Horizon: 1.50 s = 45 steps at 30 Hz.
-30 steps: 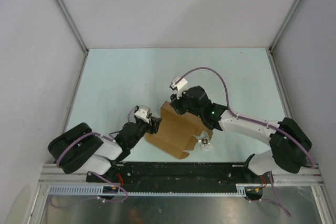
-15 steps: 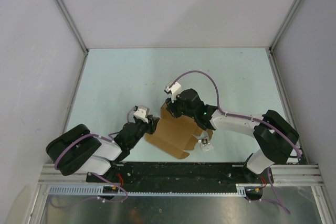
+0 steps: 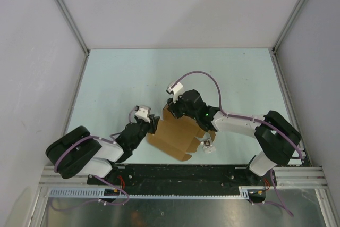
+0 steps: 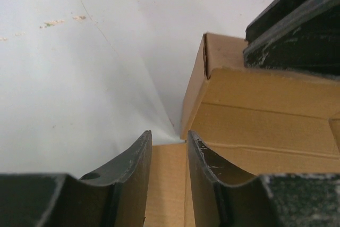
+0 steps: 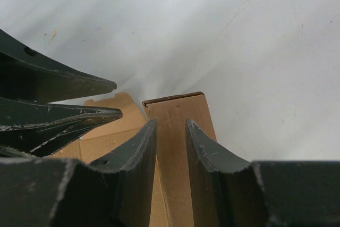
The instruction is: Fold the paper box
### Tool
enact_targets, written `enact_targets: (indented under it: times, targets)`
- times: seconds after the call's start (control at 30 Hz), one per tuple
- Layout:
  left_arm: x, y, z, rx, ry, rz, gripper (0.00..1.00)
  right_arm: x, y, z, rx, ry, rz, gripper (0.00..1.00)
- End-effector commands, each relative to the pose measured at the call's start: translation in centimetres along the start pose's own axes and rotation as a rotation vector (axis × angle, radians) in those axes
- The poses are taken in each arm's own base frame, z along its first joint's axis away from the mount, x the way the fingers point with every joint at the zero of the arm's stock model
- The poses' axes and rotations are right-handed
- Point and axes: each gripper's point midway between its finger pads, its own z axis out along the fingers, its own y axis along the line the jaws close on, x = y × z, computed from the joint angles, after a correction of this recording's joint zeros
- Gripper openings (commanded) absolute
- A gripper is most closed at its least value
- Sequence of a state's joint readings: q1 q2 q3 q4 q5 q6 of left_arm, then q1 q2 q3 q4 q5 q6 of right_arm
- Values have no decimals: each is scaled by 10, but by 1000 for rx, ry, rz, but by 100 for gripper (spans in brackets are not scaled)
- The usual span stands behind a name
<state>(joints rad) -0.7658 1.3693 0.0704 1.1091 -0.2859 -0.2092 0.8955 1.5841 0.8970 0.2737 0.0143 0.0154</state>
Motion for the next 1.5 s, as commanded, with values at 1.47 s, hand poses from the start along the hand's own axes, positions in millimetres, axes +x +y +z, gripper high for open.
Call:
enact_targets:
  times: [1.47]
  targets:
    - [-11, -11, 34, -15, -9, -26, 16, 14, -12, 11, 51, 26, -1, 32]
